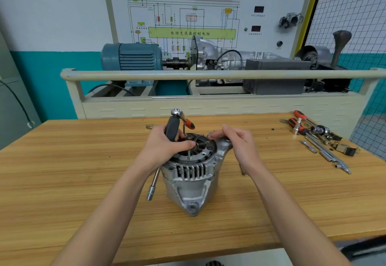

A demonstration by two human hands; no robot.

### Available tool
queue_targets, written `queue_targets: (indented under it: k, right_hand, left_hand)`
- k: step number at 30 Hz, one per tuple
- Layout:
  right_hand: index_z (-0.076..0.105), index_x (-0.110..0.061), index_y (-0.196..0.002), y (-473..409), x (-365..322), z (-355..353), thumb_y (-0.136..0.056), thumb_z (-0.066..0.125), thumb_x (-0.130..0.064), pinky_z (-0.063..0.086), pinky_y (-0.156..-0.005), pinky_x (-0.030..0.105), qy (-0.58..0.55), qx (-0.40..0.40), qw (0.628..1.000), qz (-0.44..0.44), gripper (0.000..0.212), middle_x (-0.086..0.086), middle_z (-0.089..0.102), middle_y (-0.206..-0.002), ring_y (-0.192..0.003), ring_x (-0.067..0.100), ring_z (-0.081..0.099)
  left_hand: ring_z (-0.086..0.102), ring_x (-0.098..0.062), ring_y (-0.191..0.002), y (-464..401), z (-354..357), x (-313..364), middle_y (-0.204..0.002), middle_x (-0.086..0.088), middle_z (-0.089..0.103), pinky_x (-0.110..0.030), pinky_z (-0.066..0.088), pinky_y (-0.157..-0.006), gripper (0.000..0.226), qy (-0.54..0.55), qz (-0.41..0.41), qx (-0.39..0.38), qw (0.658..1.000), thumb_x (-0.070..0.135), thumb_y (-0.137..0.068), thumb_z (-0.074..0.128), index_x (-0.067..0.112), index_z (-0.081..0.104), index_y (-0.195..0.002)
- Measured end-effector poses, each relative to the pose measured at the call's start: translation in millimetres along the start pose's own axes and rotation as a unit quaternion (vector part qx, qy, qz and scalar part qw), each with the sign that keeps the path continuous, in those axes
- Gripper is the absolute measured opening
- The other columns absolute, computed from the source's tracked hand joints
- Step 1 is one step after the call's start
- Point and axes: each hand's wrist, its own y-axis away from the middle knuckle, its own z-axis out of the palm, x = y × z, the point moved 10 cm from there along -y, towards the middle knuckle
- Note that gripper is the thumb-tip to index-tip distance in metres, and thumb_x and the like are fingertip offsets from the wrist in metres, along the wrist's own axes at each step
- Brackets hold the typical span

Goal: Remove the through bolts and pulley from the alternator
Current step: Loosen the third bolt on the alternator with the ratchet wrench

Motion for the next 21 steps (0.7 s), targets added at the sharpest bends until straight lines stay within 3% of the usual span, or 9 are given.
queue_targets:
  k: [2, 5, 7, 9, 11, 13, 16, 19, 21]
  right_hand:
    - [0.076, -0.022, -0.068, 4.2, -1.6, -6.1, -0.1, 0.046, -0.023, 0.049, -0.085, 0.025, -0.016, 0.004, 1.0, -0.012, 0.044, 0.0, 0.075, -0.08, -0.087, 0.012, 0.07]
    - [0.072, -0.014, -0.07, -3.4, -0.2, -18.4, -0.101, 0.042, -0.02, 0.052, -0.078, 0.025, -0.09, 0.034, 0.995, 0.018, 0.044, 0.003, 0.075, -0.077, -0.078, 0.015, 0.072]
    - [0.071, -0.01, -0.083, -11.9, -2.6, -15.1, -0.103, 0.034, -0.021, 0.052, -0.087, 0.027, -0.086, 0.028, 0.996, 0.026, 0.044, 0.001, 0.076, -0.087, -0.089, 0.012, 0.071]
    - [0.072, -0.01, -0.095, -13.7, 1.5, 5.8, -0.105, 0.024, -0.027, 0.046, -0.098, 0.03, -0.07, -0.033, 0.996, 0.047, 0.052, 0.001, 0.074, -0.101, -0.104, 0.011, 0.067]
    - [0.073, -0.008, -0.098, -5.6, 14.0, 23.1, -0.105, 0.02, -0.034, 0.044, -0.101, 0.038, -0.111, -0.079, 0.987, 0.089, 0.06, 0.006, 0.073, -0.108, -0.109, 0.018, 0.065]
    - [0.074, -0.008, -0.096, -0.1, 21.5, 24.2, -0.105, 0.019, -0.035, 0.044, -0.102, 0.044, -0.144, -0.078, 0.981, 0.101, 0.062, 0.008, 0.072, -0.108, -0.108, 0.022, 0.066]
    - [0.076, -0.01, -0.095, 3.2, 17.1, 17.5, -0.104, 0.025, -0.034, 0.047, -0.1, 0.042, -0.082, -0.061, 0.991, 0.086, 0.057, 0.003, 0.074, -0.102, -0.101, 0.018, 0.069]
    - [0.077, -0.014, -0.086, 5.3, 10.8, 16.5, -0.103, 0.028, -0.037, 0.049, -0.09, 0.029, -0.021, -0.079, 0.994, 0.076, 0.057, -0.001, 0.076, -0.093, -0.092, 0.011, 0.07]
    - [0.074, -0.012, -0.083, 3.7, 4.6, 11.2, -0.104, 0.025, -0.037, 0.048, -0.09, 0.026, -0.012, -0.057, 0.996, 0.062, 0.059, 0.0, 0.076, -0.085, -0.087, 0.009, 0.071]
  left_hand:
    - [0.062, -0.03, -0.081, -0.4, -4.5, -0.6, -0.068, -0.002, 0.053, -0.047, 0.054, -0.084, 0.029, 0.005, -0.008, 0.006, 1.0, 0.008, -0.067, 0.084, 0.01, 0.058, -0.079]
    - [0.059, -0.027, -0.082, 6.5, -6.6, -2.7, -0.073, -0.001, 0.051, -0.039, 0.054, -0.079, 0.034, 0.013, -0.024, 0.039, 0.999, 0.009, -0.068, 0.082, 0.008, 0.057, -0.09]
    - [0.056, -0.023, -0.094, 13.6, -6.6, -4.4, -0.093, -0.003, 0.052, -0.039, 0.053, -0.084, 0.042, -0.001, -0.034, 0.078, 0.996, 0.018, -0.065, 0.086, 0.019, 0.055, -0.094]
    - [0.05, -0.02, -0.107, 21.0, -7.7, 1.5, -0.115, 0.001, 0.044, -0.036, 0.047, -0.092, 0.045, -0.072, -0.016, 0.122, 0.99, 0.027, -0.065, 0.088, 0.028, 0.049, -0.087]
    - [0.049, -0.019, -0.107, 26.9, -8.1, 5.5, -0.117, 0.003, 0.042, -0.028, 0.045, -0.086, 0.044, -0.1, 0.002, 0.152, 0.983, 0.029, -0.067, 0.086, 0.027, 0.045, -0.083]
    - [0.051, -0.019, -0.099, 29.6, -10.0, 3.9, -0.112, 0.0, 0.049, -0.02, 0.042, -0.072, 0.044, -0.09, 0.01, 0.167, 0.982, 0.027, -0.069, 0.085, 0.029, 0.043, -0.079]
    - [0.056, -0.02, -0.095, 24.9, -13.6, -1.9, -0.107, -0.003, 0.056, -0.022, 0.045, -0.069, 0.04, -0.079, 0.01, 0.141, 0.987, 0.025, -0.069, 0.085, 0.025, 0.05, -0.088]
    - [0.063, -0.024, -0.098, 16.9, -16.8, -11.1, -0.105, -0.009, 0.066, -0.04, 0.055, -0.084, 0.047, -0.043, -0.022, 0.083, 0.995, 0.02, -0.066, 0.087, 0.015, 0.06, -0.103]
    - [0.065, -0.02, -0.102, 13.3, -19.3, -13.0, -0.104, -0.005, 0.069, -0.039, 0.054, -0.088, 0.05, -0.021, -0.027, 0.051, 0.998, 0.015, -0.065, 0.087, 0.014, 0.062, -0.108]
